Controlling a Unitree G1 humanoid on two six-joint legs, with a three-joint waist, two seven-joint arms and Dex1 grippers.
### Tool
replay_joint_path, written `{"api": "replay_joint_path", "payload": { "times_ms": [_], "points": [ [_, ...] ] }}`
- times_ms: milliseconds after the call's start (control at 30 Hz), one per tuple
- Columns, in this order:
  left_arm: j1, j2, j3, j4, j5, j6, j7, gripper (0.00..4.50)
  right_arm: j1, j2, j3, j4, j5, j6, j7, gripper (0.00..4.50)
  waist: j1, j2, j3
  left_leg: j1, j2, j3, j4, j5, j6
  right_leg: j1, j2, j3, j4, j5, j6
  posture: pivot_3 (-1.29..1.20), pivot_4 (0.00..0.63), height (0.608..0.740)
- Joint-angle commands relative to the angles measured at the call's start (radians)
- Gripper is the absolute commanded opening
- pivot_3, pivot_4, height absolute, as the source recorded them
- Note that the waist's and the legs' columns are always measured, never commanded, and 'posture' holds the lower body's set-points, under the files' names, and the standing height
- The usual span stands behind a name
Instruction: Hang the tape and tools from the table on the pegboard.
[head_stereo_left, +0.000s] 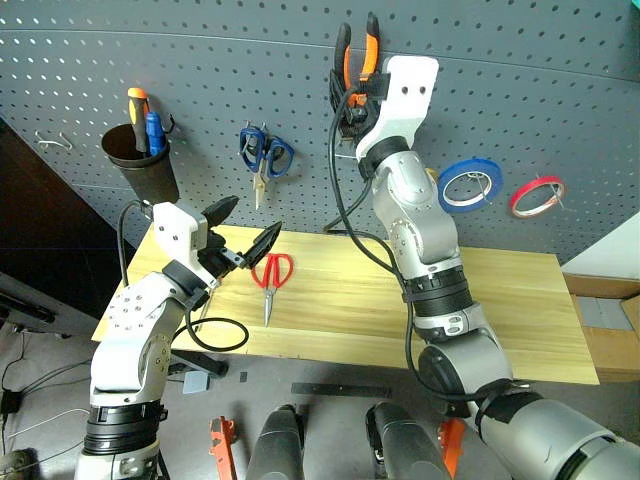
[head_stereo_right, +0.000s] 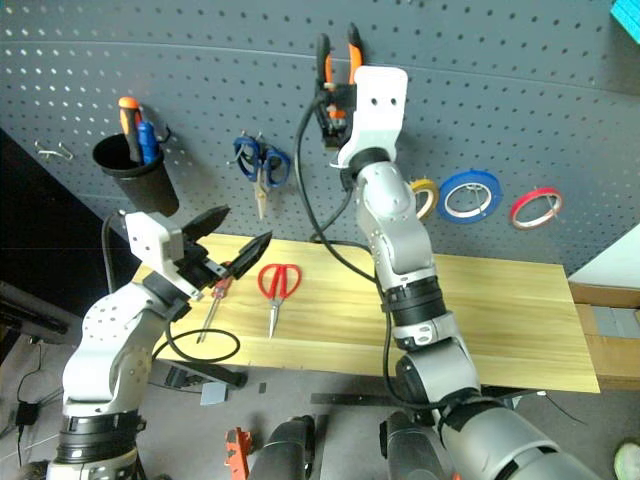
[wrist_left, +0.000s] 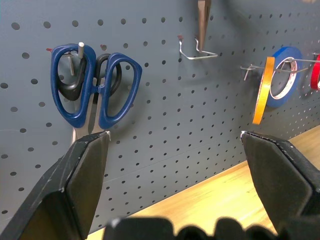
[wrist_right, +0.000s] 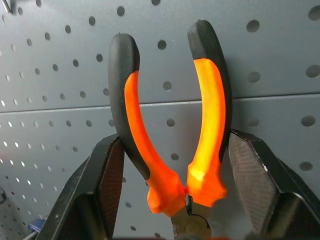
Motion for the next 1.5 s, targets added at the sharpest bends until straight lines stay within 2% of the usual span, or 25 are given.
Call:
{"api": "replay_joint_path", "payload": {
  "times_ms": [33, 700, 1033, 1100, 1233, 1500],
  "points": [
    [-0.010, 0.009, 0.004, -0.024, -0.003, -0.011, -0.006, 4.50, -0.004, 0.000, 0.006, -0.042, -0.011, -0.045, -0.003, 2.67, 0.000, 0.000, 0.000, 0.000, 0.000, 0.000, 0.000, 0.000, 0.000, 0.000, 0.000, 0.000, 0.000, 0.000, 0.000, 0.04, 0.172, 0.740],
    [-0.042, 0.012, -0.020, -0.011, 0.018, 0.037, 0.015, 4.50, 0.028, 0.023, 0.070, 0.130, -0.082, -0.103, -0.043, 2.67, 0.000, 0.000, 0.000, 0.000, 0.000, 0.000, 0.000, 0.000, 0.000, 0.000, 0.000, 0.000, 0.000, 0.000, 0.000, 0.04, 0.182, 0.740],
    [-0.048, 0.008, -0.028, -0.012, 0.021, 0.043, 0.016, 4.50, 0.057, 0.014, 0.086, 0.146, -0.118, -0.087, -0.058, 2.67, 0.000, 0.000, 0.000, 0.000, 0.000, 0.000, 0.000, 0.000, 0.000, 0.000, 0.000, 0.000, 0.000, 0.000, 0.000, 0.04, 0.181, 0.740],
    [-0.049, 0.007, -0.030, -0.010, 0.023, 0.040, 0.018, 4.50, 0.060, 0.018, 0.081, 0.145, -0.115, -0.083, -0.056, 3.38, 0.000, 0.000, 0.000, 0.000, 0.000, 0.000, 0.000, 0.000, 0.000, 0.000, 0.000, 0.000, 0.000, 0.000, 0.000, 0.04, 0.181, 0.740],
    [-0.048, 0.007, -0.034, -0.006, 0.027, 0.037, 0.023, 4.50, 0.063, 0.019, 0.080, 0.122, -0.121, -0.074, -0.058, 4.47, 0.000, 0.000, 0.000, 0.000, 0.000, 0.000, 0.000, 0.000, 0.000, 0.000, 0.000, 0.000, 0.000, 0.000, 0.000, 0.03, 0.181, 0.740],
    [-0.037, -0.002, -0.041, -0.012, 0.043, 0.044, 0.037, 4.50, 0.048, 0.019, 0.063, -0.109, -0.078, 0.004, -0.041, 4.47, 0.000, 0.000, 0.000, 0.000, 0.000, 0.000, 0.000, 0.000, 0.000, 0.000, 0.000, 0.000, 0.000, 0.000, 0.000, 0.03, 0.183, 0.740]
  ]
}}
